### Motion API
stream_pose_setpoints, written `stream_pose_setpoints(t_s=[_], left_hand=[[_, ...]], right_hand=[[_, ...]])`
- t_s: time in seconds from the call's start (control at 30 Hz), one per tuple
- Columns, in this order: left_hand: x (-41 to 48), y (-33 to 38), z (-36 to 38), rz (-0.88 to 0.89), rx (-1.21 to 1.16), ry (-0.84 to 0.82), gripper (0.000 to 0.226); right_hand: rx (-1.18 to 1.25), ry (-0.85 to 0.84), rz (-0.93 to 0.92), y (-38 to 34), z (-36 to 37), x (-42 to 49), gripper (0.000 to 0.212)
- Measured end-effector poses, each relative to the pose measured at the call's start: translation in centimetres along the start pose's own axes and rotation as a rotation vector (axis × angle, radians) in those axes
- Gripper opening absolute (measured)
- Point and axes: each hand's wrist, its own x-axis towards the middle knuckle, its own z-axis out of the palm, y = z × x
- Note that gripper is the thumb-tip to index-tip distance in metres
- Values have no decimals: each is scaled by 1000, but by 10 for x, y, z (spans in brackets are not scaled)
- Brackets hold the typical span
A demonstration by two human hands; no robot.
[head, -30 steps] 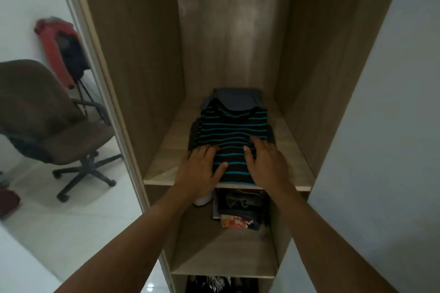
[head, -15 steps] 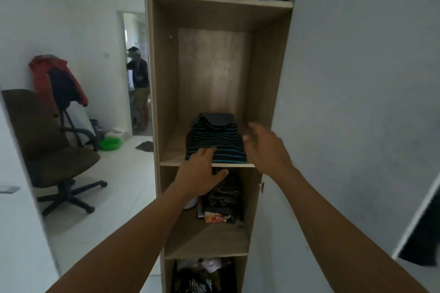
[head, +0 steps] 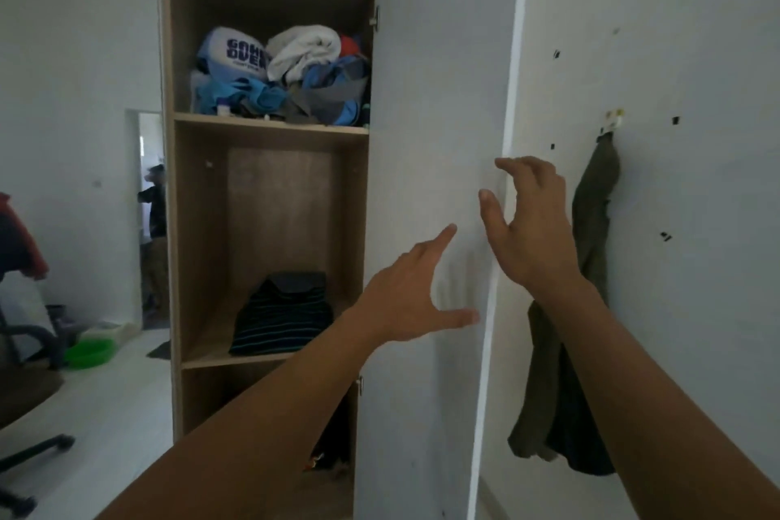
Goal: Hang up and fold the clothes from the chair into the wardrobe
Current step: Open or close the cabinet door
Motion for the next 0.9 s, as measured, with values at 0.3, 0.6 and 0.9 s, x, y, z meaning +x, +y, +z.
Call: stream_pose_setpoints(t_s=[0.3,0.6,0.9], left_hand=[[23,57,38,-50,180,70,128],[25,59,47,-136,317,197,129],[-29,25,10,-188,404,304,126]], right_hand=[[865,-342,539,48,-17,-16,52],[1038,-399,563,50,-13,-8,44],[1168,-527,422,8,29,-8,40]])
